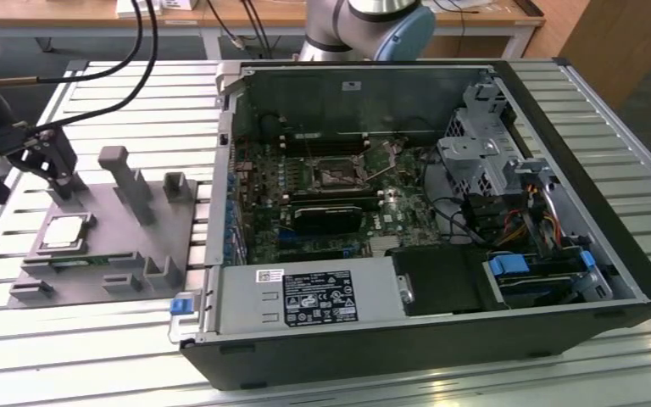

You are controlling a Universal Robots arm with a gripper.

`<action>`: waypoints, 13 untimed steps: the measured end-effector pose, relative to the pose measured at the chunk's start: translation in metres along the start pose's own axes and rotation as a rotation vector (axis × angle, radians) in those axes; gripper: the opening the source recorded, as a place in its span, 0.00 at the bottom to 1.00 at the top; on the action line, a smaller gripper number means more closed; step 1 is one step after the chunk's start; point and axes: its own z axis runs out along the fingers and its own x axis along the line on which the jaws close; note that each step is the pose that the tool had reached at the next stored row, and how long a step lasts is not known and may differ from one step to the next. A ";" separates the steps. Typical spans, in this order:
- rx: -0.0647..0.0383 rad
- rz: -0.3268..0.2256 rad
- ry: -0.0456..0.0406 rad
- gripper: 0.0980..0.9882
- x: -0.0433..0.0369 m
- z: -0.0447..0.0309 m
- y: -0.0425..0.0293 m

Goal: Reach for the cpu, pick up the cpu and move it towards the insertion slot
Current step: 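Pick up the cpu and move it towards the insertion slot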

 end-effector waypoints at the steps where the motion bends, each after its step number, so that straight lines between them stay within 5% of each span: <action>1: 0.000 0.000 0.0000 0.74 0.0001 0.0020 -0.0001; 13: 0.000 0.000 0.0020 0.74 0.0007 0.0237 -0.0011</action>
